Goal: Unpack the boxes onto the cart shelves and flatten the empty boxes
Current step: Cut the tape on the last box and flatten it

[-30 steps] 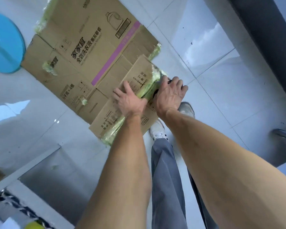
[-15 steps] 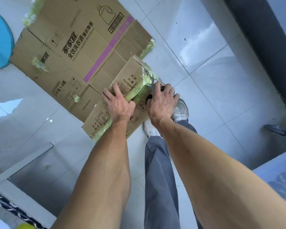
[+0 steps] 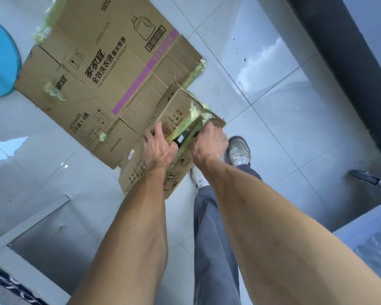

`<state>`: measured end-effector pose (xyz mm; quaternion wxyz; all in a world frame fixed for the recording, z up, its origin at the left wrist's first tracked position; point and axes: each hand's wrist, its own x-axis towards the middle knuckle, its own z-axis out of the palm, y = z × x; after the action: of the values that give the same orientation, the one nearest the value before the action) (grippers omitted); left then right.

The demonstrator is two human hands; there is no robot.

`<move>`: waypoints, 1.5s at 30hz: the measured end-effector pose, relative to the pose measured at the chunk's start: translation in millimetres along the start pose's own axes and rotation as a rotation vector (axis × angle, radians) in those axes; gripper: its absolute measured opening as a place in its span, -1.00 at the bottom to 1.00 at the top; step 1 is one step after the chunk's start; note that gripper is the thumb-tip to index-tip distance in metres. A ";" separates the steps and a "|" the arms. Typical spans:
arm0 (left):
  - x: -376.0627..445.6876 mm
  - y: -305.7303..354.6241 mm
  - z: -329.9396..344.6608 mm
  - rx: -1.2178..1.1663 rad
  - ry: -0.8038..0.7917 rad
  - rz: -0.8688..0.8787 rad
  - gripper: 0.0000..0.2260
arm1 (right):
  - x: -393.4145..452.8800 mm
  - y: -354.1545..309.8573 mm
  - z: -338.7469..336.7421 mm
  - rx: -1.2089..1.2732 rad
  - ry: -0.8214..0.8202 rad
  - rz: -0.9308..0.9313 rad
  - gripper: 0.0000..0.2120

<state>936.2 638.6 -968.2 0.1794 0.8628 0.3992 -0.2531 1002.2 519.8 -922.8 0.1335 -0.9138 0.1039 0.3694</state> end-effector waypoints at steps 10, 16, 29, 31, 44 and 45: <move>29.4 -19.4 -35.8 -0.116 0.083 -0.120 -0.71 | 0.4 24.7 1.3 -0.278 0.219 -0.184 -0.62; 44.0 -1.3 -45.1 0.157 0.398 -0.077 -0.66 | 4.5 14.3 1.9 -0.157 0.159 -0.016 -0.66; 2.1 116.6 6.6 -0.561 -0.445 -0.165 -0.80 | 24.8 66.2 -31.4 0.188 0.129 0.220 -0.88; 8.1 152.4 5.7 -0.683 -0.577 -0.270 -0.72 | 39.1 81.0 -50.2 0.193 0.146 0.144 -0.85; -30.2 339.7 128.9 -0.746 -0.647 -0.264 -0.84 | 108.3 249.4 -116.3 0.082 0.039 -0.212 -0.74; -31.7 347.8 134.5 -0.787 -0.602 -0.281 -0.84 | 111.3 264.0 -117.1 0.086 0.037 -0.222 -0.70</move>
<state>1150.4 336.3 -1021.0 0.5616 0.5570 0.5070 -0.3425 1080.3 223.2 -964.1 0.2107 -0.9198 0.0202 0.3305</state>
